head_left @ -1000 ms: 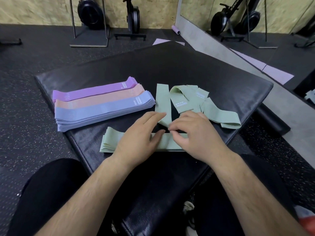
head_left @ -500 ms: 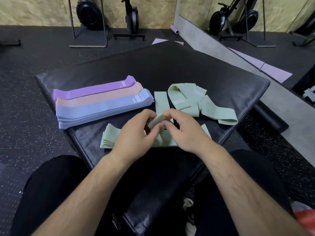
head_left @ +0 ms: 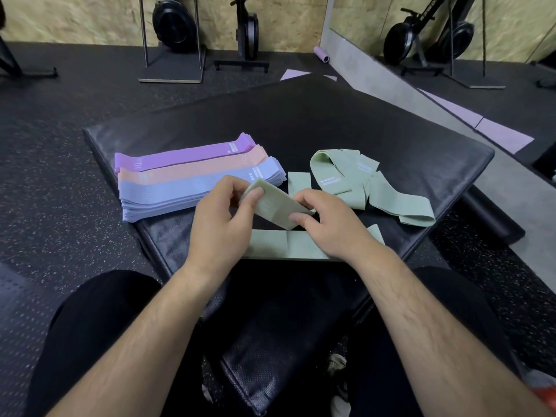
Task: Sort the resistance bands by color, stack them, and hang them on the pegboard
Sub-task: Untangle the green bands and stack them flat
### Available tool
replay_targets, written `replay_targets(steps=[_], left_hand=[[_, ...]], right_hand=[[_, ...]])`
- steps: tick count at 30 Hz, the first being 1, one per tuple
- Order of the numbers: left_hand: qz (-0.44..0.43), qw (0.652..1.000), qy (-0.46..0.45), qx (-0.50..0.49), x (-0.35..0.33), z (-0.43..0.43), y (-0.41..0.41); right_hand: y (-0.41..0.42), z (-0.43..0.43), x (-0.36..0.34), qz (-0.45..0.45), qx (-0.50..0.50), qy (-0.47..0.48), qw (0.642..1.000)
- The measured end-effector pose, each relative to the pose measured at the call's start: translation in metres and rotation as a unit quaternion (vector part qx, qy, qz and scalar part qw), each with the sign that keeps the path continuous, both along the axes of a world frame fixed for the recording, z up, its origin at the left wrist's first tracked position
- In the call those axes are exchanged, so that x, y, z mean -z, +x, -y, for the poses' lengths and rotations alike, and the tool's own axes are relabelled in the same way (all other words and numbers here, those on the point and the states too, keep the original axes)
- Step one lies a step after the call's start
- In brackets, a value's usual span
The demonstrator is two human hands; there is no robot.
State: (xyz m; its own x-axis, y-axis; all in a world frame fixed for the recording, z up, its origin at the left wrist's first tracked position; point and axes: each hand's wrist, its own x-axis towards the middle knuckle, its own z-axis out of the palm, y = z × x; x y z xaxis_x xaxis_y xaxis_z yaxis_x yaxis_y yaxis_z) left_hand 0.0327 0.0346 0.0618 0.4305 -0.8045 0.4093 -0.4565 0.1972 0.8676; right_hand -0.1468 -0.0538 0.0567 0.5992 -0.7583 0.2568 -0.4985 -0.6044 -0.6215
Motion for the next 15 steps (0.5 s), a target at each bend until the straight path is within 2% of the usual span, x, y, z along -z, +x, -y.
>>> replay_targets(steps=[6,15], left_hand=[[-0.048,0.997,-0.043,-0.034,-0.008,-0.003,0.015],[-0.079,0.992,-0.085,-0.054,-0.011,-0.006,0.022]], right_hand=[[-0.002,0.010,0.007,-0.061,0.016,-0.035,0.997],[-0.011,0.021,0.011,-0.079,0.094,-0.080,0.989]])
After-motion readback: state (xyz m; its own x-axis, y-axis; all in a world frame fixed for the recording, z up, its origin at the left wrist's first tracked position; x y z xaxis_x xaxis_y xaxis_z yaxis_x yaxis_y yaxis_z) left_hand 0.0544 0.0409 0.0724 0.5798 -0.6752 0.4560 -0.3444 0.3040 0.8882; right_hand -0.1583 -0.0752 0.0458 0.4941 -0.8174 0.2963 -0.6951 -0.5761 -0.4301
